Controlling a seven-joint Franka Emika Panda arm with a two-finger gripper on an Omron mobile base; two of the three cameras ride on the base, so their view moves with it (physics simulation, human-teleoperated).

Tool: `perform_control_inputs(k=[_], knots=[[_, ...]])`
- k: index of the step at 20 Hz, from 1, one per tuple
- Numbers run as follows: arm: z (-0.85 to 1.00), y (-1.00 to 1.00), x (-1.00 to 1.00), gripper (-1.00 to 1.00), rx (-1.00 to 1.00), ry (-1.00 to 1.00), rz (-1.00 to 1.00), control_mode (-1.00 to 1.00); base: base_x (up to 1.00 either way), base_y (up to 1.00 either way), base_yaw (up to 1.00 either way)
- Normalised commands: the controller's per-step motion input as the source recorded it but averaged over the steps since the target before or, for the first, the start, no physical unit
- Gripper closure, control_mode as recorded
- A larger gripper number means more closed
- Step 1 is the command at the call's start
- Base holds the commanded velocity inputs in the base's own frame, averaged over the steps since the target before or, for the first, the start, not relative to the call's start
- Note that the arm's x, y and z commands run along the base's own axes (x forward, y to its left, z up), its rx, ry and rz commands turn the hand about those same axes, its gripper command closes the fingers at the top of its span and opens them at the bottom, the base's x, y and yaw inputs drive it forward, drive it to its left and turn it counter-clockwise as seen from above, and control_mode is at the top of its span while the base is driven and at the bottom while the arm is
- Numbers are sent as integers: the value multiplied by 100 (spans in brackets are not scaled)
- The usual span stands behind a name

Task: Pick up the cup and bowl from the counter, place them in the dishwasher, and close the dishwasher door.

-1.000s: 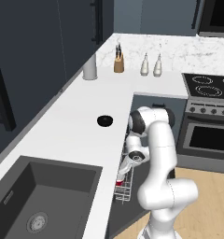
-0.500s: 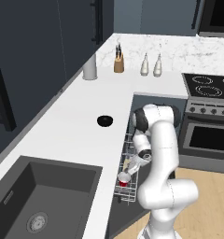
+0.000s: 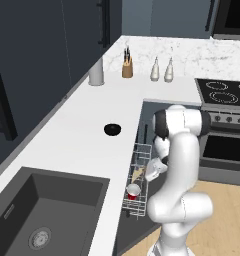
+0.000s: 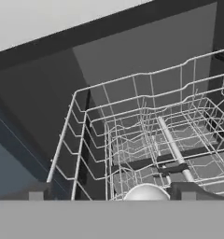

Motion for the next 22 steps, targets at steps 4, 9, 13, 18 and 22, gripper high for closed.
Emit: perform_control_inputs(k=[4,9,13,18,22], knots=[[100,0,0,-100,2,10,0,-100,0,0,0],[100,-22,0,-100,3,17,-3,-100,0,0,0],[100,-27,0,-100,1,24,-16,-100,0,0,0],[89,-15,-1,-100,0,36,-30,-100,0,0,0],[58,0,-6,-100,-1,43,-37,-100,0,0,0]])
